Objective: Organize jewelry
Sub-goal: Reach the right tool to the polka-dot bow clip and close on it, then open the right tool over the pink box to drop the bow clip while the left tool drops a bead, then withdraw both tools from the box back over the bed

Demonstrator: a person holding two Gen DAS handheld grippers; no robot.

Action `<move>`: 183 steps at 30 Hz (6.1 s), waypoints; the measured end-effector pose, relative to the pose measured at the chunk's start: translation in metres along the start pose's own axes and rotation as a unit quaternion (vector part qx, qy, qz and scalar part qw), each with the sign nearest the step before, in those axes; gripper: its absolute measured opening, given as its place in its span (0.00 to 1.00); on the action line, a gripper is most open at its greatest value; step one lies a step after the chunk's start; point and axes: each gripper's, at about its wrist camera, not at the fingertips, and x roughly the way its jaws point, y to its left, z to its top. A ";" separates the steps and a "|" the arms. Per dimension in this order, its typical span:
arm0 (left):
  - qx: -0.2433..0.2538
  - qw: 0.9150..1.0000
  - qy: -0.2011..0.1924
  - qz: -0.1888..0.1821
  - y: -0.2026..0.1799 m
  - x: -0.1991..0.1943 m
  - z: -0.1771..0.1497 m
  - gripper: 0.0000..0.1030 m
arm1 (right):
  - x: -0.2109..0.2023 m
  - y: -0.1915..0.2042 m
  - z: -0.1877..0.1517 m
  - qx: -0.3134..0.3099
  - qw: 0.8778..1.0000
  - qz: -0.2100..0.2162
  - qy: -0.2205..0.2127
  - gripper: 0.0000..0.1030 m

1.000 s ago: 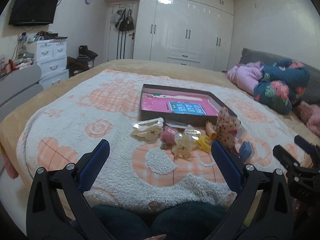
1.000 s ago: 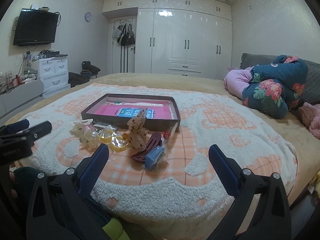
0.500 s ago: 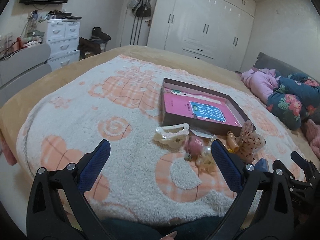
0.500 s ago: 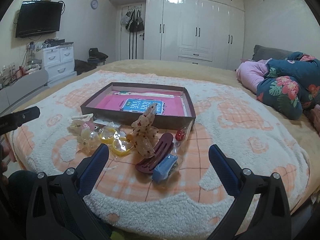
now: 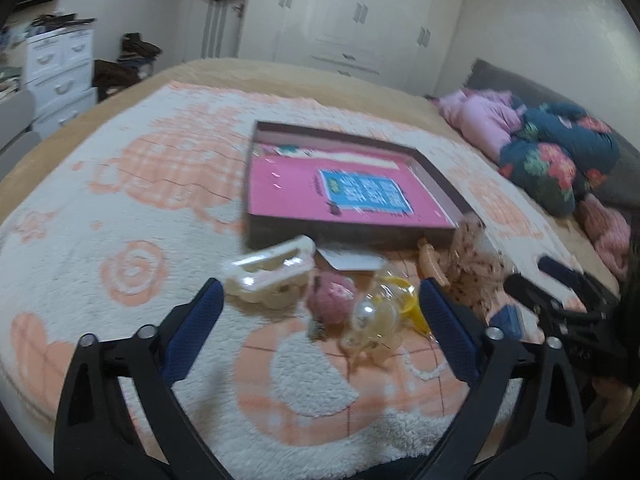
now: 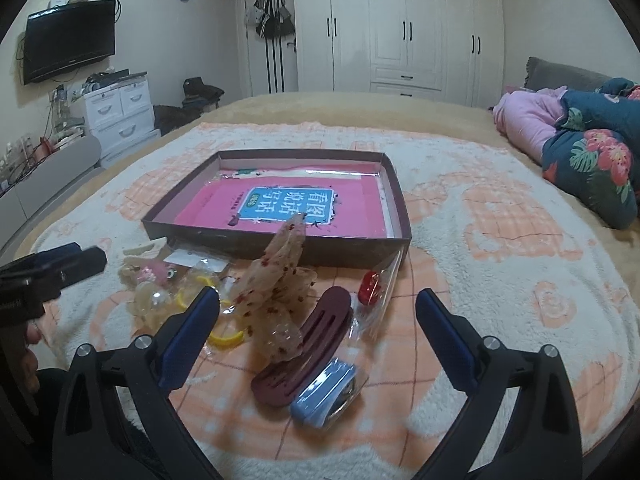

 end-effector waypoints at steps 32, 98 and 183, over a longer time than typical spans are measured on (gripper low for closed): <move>0.033 0.994 0.053 -0.095 -0.027 0.023 -0.011 0.27 | 0.015 -0.032 0.044 0.044 0.994 0.099 -0.004 0.05; 0.040 0.997 0.040 -0.047 0.011 0.117 0.113 0.27 | 0.109 -0.063 0.100 0.053 0.997 0.048 0.019 0.06; 0.013 0.998 0.049 -0.028 -0.006 0.018 -0.017 0.67 | -0.019 -0.025 -0.009 0.034 0.998 0.031 0.035 0.66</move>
